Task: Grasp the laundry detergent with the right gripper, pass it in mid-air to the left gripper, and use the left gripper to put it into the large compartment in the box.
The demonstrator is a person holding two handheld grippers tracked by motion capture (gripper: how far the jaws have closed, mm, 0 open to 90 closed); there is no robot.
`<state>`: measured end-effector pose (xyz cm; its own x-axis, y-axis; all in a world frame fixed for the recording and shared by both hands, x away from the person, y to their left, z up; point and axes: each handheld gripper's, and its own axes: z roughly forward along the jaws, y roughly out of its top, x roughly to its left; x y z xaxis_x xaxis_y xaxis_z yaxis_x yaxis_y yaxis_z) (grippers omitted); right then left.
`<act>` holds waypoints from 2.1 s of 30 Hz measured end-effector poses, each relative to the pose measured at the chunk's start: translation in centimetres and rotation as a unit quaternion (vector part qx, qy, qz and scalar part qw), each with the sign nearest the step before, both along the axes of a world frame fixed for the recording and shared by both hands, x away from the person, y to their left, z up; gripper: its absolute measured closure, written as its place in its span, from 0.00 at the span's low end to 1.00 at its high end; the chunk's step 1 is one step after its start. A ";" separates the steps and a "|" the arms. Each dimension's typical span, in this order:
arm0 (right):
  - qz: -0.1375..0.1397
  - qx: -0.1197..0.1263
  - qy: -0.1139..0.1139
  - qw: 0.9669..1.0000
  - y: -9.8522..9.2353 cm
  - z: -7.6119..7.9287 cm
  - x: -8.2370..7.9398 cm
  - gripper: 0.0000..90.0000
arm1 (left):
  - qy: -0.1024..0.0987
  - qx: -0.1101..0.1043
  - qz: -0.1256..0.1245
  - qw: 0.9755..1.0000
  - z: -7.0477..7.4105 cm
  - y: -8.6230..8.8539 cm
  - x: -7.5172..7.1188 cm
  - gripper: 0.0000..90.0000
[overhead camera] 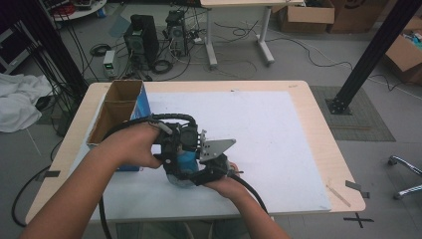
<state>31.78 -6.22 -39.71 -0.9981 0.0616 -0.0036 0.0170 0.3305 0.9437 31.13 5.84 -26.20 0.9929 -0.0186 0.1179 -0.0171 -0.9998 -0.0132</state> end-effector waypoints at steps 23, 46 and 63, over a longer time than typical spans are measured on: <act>-0.003 0.006 0.005 1.000 -0.1 -0.3 0.1 0.51 | 0.013 -0.007 -0.002 1.000 -0.2 -0.1 0.4 0.39; -0.006 0.007 -0.004 1.000 -0.2 -0.1 0.0 0.48 | 0.014 0.006 -0.006 1.000 0.1 -0.6 0.1 0.44; -0.013 0.003 0.014 1.000 -0.6 0.0 0.1 0.33 | 0.014 0.003 0.002 1.000 0.5 -0.5 0.5 0.44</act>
